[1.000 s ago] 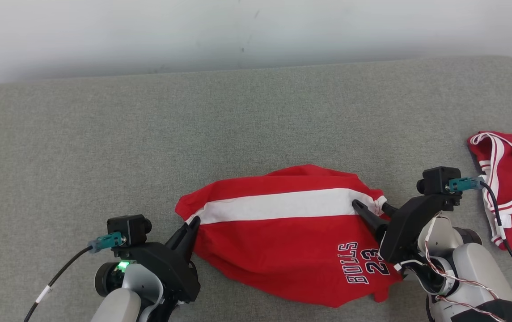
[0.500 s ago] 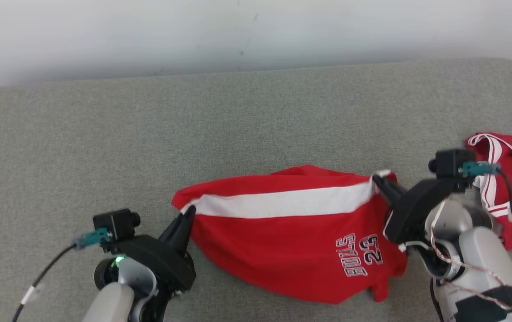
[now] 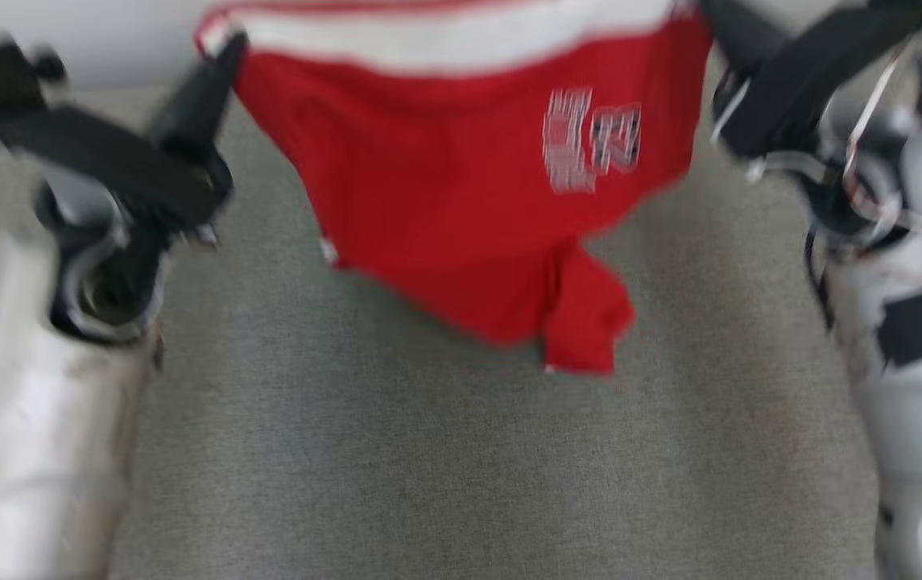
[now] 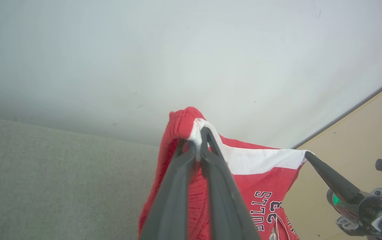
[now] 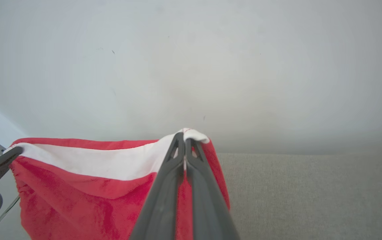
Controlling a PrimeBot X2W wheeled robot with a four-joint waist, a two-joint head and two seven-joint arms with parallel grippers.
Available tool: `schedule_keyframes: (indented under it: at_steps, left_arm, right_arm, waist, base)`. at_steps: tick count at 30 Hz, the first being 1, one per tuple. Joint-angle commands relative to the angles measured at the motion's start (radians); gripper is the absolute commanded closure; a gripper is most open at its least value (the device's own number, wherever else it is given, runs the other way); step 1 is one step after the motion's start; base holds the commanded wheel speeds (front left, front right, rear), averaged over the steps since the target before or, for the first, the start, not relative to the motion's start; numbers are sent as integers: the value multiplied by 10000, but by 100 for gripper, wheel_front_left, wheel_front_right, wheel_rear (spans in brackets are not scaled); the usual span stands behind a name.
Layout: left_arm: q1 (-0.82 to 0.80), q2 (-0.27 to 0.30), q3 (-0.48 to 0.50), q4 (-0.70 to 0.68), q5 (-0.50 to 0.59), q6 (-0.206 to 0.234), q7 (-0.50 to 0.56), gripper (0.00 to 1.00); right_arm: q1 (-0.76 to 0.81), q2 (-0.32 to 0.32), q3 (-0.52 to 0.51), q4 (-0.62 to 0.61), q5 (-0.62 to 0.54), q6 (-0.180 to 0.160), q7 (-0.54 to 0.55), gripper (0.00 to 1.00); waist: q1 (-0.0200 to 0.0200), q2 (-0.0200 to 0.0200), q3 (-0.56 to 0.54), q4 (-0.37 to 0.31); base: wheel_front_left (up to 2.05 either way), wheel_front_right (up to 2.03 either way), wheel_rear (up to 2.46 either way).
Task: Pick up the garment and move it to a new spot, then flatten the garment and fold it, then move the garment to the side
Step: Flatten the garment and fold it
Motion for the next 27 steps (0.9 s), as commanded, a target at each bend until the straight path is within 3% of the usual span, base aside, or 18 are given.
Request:
schedule_keyframes:
  at_steps: [1, 8, 19, 27]
  left_arm:
    - [-589, 249, 4, 0, 302, 93, 94, 100]
    - [-3330, 636, 119, 267, 1256, 289, -794, 100]
    - [-5567, 879, 788, 771, 1864, 88, -3456, 100]
    - [-4551, 819, 130, 1309, 1791, -163, -4317, 100]
  right_arm:
    - [-678, -37, 93, 130, -9, -21, -191, 100]
    - [-3821, -211, 681, 964, -492, -21, -1823, 100]
    - [-6531, -147, 693, 2230, -2304, -22, -6116, 100]
    - [-5811, -208, 1780, 3386, -2063, -22, -6168, 100]
  waist:
    - [-1, 0, 949, -241]
    - [-1, 0, 2358, -524]
    - [-1, 0, 2994, -912]
    - [-1, 0, 3162, -969]
  base:
    - [0, 0, 0]
    - [0, 0, 0]
    - [0, 0, 0]
    - [0, 0, 0]
